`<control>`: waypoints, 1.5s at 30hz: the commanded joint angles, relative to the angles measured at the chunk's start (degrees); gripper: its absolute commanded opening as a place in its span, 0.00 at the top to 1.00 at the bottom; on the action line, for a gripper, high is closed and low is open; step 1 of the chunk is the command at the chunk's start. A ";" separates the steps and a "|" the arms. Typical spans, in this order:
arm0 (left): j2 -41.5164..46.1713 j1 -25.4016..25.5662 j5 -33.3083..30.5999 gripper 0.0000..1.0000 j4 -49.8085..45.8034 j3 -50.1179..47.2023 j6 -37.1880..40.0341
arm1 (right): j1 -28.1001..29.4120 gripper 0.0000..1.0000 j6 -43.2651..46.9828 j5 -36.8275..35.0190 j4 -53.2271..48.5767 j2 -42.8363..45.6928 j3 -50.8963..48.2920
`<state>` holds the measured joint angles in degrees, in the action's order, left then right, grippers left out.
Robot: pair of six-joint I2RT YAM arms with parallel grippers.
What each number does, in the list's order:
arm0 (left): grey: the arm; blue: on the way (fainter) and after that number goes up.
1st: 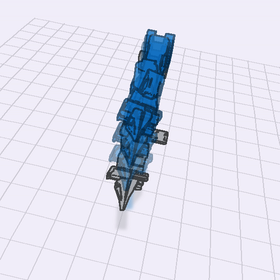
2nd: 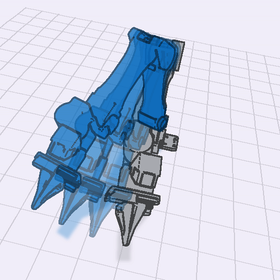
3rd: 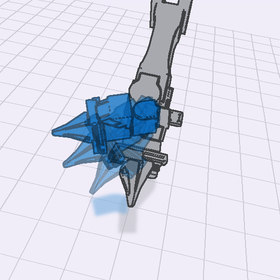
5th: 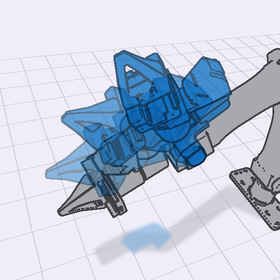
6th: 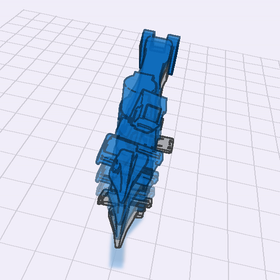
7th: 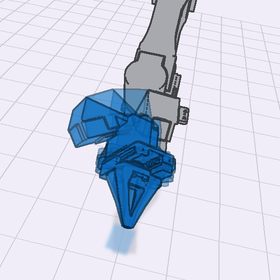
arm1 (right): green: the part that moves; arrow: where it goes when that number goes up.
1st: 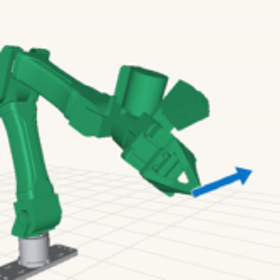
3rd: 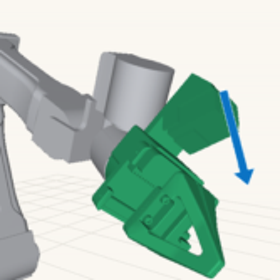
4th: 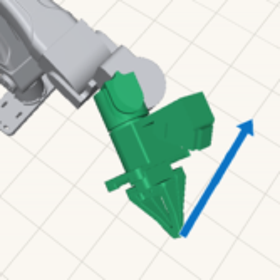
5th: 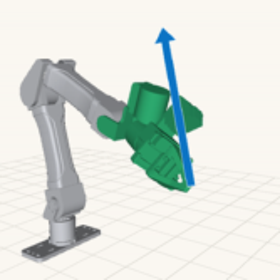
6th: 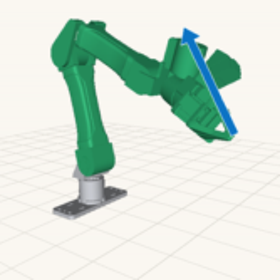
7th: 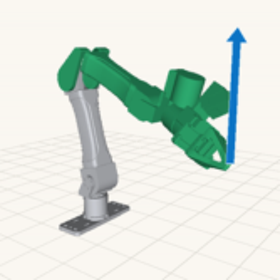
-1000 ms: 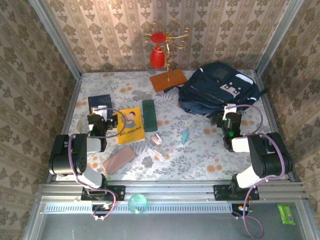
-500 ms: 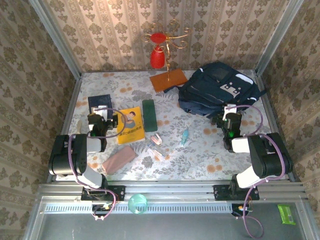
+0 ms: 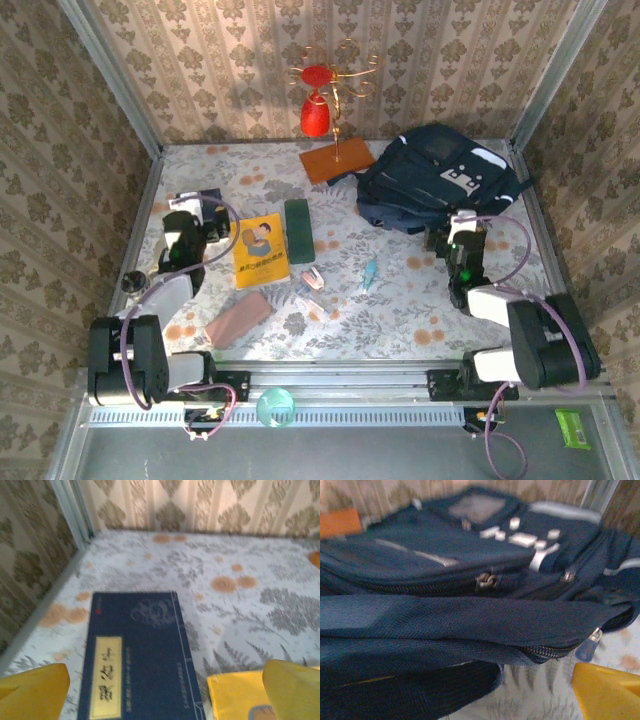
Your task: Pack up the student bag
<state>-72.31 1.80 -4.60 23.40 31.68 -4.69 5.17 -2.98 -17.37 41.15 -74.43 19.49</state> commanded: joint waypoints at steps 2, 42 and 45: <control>-1.36 0.39 6.54 0.00 -10.78 6.01 -6.06 | 0.46 0.06 -12.01 -10.67 -12.20 13.20 0.95; -2.10 16.87 9.01 0.00 -27.07 15.31 -15.01 | 7.35 0.35 19.16 6.55 -68.08 -38.12 63.18; -2.10 17.18 9.00 0.00 -27.50 15.28 -15.07 | 7.20 0.61 21.12 3.31 -69.89 -41.21 66.99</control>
<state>-74.00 18.37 5.15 -2.50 45.67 -20.32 12.64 14.66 -9.39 -25.23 -113.30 82.96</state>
